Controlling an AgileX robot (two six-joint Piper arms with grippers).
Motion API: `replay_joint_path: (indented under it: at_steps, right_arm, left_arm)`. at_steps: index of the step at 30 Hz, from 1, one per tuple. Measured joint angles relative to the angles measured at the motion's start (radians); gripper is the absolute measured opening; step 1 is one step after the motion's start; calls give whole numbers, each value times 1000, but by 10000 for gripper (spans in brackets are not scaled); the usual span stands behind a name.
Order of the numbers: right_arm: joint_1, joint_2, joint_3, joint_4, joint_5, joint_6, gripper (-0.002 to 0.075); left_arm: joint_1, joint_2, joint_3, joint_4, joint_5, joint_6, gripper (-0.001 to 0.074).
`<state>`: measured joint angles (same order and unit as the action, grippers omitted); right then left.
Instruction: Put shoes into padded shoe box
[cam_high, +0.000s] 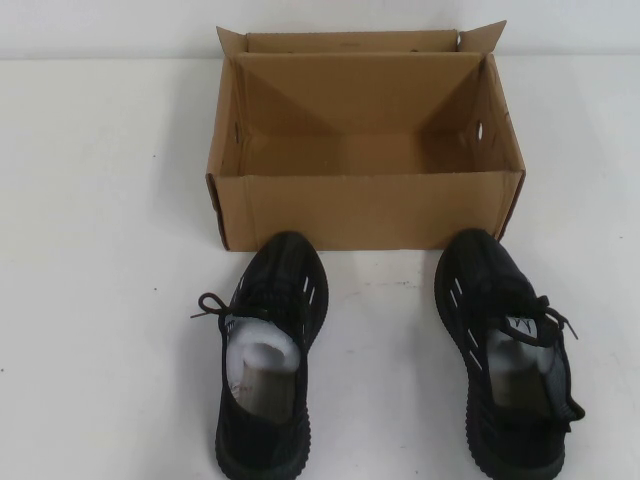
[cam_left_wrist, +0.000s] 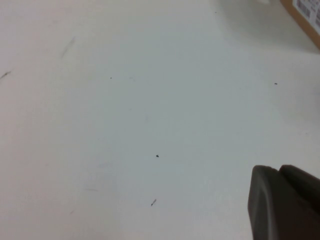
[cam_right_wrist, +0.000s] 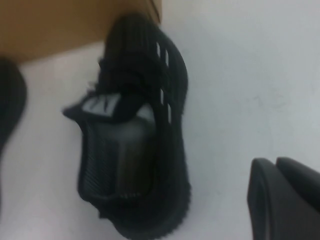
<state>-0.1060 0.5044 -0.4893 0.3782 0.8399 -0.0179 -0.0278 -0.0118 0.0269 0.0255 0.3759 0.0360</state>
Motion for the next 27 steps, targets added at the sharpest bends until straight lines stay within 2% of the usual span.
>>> replay_joint_path:
  at_steps: [4,8,11,16,19,22,24,27]
  right_arm:
    - [0,201,-144,-31,97,-132,-8]
    - [22,395,-272,12,137,-298,-8]
    - [100,536,-341,38,140,-423,-8]
    - [304,691,-426,19,140,-670,4]
    - [406,758,-456,-37,136,-753,79]
    - [481,825,-473,-104,118,-791,236]
    - [511,866,-472,-157,89,-805,344]
    - [526,915,-472,-207,23,-812,419]
  left_arm:
    - [0,0,0,0,0,0,-4]
    - [0,0,0,0,0,0,-4]
    - [0,0,0,0,0,0,-4]
    - [0,0,0,0,0,0,-5]
    - [0,0,0,0,0,0,-4]
    - [0,0,0,0,0,0,-4]
    - [0,0,0,0,0,0,-4]
    - [0,0,0,0,0,0,-4]
